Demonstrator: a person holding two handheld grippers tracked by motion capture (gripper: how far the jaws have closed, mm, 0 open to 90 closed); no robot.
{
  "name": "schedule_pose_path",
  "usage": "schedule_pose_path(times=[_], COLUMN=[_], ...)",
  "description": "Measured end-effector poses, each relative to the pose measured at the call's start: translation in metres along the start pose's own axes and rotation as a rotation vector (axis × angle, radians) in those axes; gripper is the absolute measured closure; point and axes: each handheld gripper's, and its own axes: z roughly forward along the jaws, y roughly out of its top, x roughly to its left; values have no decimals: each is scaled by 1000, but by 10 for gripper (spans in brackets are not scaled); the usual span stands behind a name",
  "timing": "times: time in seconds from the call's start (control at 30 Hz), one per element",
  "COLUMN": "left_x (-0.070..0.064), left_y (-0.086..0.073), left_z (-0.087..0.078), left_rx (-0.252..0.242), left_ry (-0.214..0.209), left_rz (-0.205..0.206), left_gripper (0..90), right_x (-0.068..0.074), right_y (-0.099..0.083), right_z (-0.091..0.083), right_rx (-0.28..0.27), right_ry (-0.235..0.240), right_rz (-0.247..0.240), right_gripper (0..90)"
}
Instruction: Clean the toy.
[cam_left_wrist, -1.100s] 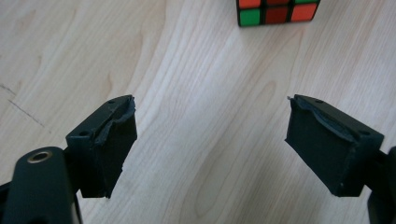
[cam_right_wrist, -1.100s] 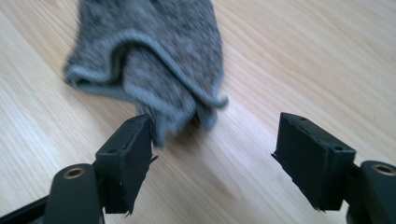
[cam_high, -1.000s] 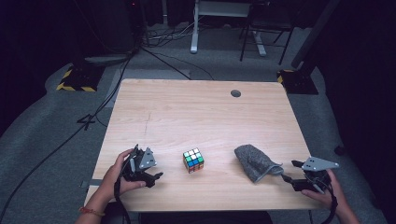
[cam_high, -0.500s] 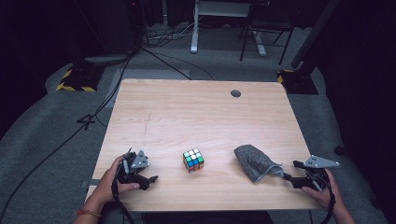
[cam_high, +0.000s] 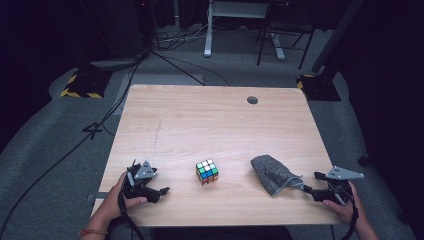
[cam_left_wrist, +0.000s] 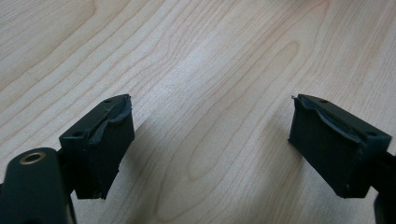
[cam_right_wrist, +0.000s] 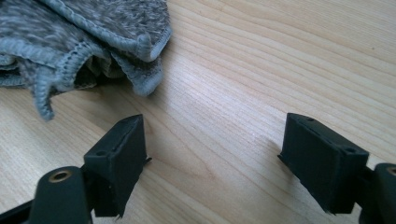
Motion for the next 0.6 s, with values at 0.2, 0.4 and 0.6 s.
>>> schedule_pose_path(times=[0.2, 0.4, 0.6], left_x=[0, 1, 1], left_y=[0, 0, 0], left_z=[0, 0, 0], left_rx=[0, 0, 0], left_ry=[1, 4, 7], left_rz=[0, -5, -7], left_gripper=[143, 142, 143], right_x=[0, 0, 0], right_y=[0, 0, 0], right_z=[0, 0, 0], right_rx=[0, 0, -1], right_ry=[0, 1, 2], right_rz=[0, 0, 2], right_gripper=[219, 219, 220])
